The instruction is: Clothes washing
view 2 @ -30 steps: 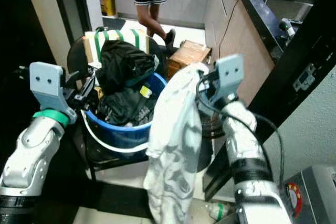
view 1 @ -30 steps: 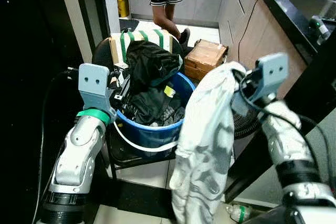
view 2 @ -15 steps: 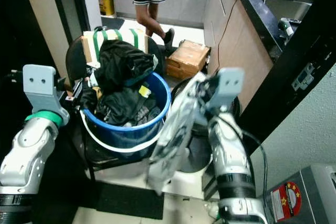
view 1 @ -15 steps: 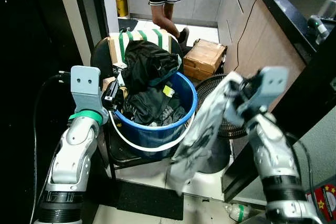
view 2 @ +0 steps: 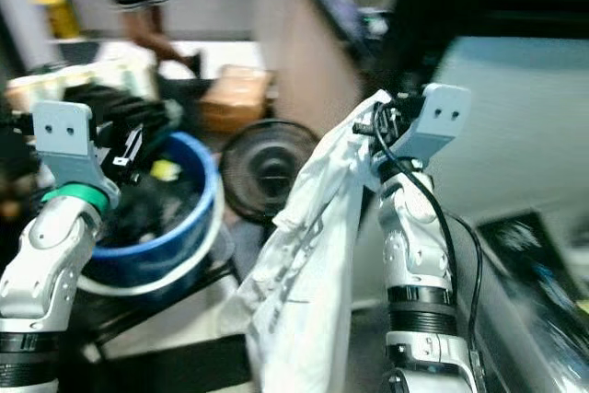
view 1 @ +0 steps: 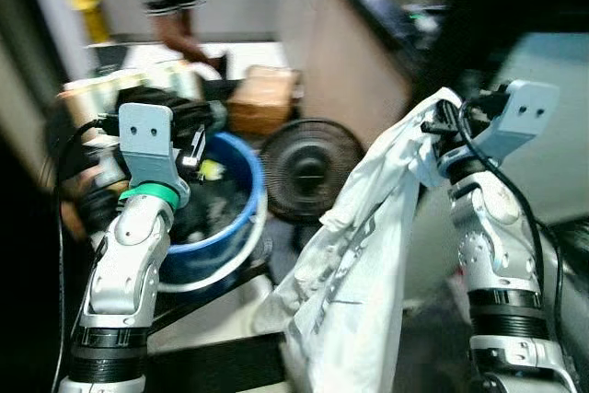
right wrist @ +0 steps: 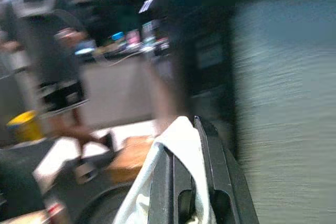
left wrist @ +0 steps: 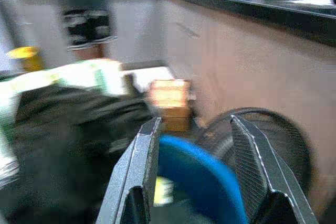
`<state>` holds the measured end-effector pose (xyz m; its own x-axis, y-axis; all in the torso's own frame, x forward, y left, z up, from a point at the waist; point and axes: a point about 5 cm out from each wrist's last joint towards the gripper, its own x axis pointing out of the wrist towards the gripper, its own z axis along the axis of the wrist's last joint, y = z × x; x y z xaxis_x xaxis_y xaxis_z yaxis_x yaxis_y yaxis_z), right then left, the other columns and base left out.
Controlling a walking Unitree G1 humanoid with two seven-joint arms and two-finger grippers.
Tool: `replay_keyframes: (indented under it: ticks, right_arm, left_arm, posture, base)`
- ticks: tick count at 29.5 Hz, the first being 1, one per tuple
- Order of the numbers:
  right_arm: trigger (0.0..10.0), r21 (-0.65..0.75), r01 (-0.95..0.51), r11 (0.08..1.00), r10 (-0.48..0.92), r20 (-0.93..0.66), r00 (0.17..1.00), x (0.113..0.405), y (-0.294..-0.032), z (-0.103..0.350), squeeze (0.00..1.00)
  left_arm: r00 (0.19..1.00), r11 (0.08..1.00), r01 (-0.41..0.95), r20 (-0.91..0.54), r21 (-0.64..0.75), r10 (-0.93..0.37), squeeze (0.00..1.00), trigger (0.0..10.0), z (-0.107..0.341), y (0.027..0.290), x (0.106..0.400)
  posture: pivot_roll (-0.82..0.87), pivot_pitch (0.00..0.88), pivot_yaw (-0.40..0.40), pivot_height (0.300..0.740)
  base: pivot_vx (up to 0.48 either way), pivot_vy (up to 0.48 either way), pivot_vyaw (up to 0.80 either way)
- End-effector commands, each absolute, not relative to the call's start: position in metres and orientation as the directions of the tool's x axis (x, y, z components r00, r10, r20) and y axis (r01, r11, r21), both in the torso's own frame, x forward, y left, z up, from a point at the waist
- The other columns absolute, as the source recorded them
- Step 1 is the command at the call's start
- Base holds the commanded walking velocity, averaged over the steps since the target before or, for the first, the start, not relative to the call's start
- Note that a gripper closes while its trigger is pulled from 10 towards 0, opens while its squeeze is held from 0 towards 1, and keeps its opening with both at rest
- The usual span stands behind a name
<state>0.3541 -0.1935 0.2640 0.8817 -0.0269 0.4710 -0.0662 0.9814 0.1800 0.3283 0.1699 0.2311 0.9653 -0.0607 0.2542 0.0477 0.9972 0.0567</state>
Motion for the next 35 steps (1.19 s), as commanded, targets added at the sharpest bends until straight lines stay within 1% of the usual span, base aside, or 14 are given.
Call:
replay_keyframes:
  ticks: [1,10,27,35]
  right_arm:
    - [10.0,0.194,-0.063,0.979,-0.039,0.48,0.876,0.354,-0.195,0.269,0.0]
    - [10.0,0.235,-0.054,0.97,-0.068,0.478,0.876,0.355,-0.2,0.274,0.0]
    - [10.0,0.222,-0.093,0.971,-0.03,0.495,0.869,0.355,-0.189,0.285,0.0]
    - [10.0,0.223,-0.102,0.97,-0.026,0.508,0.861,0.355,-0.189,0.292,0.0]
  left_arm:
    - [0.964,0.996,0.067,0.253,0.051,-0.078,0.0,10.0,0.232,0.166,0.327]
    - [0.958,0.993,0.107,0.264,0.047,-0.115,0.0,10.0,0.235,0.16,0.326]
    - [0.959,0.993,0.111,0.258,0.044,-0.119,0.0,10.0,0.235,0.161,0.322]
    - [0.957,0.992,0.113,0.262,0.05,-0.122,0.0,10.0,0.237,0.161,0.322]
  posture:
    - [0.04,0.037,-0.003,0.74]
    - [0.04,0.038,-0.003,0.74]
    - [0.04,0.051,-0.013,0.74]
    - [0.04,0.054,-0.014,0.74]
  base:
    - [0.0,0.0,-0.8]
    - [0.0,0.0,-0.8]
    - [0.0,0.0,-0.8]
    - [0.0,0.0,-0.8]
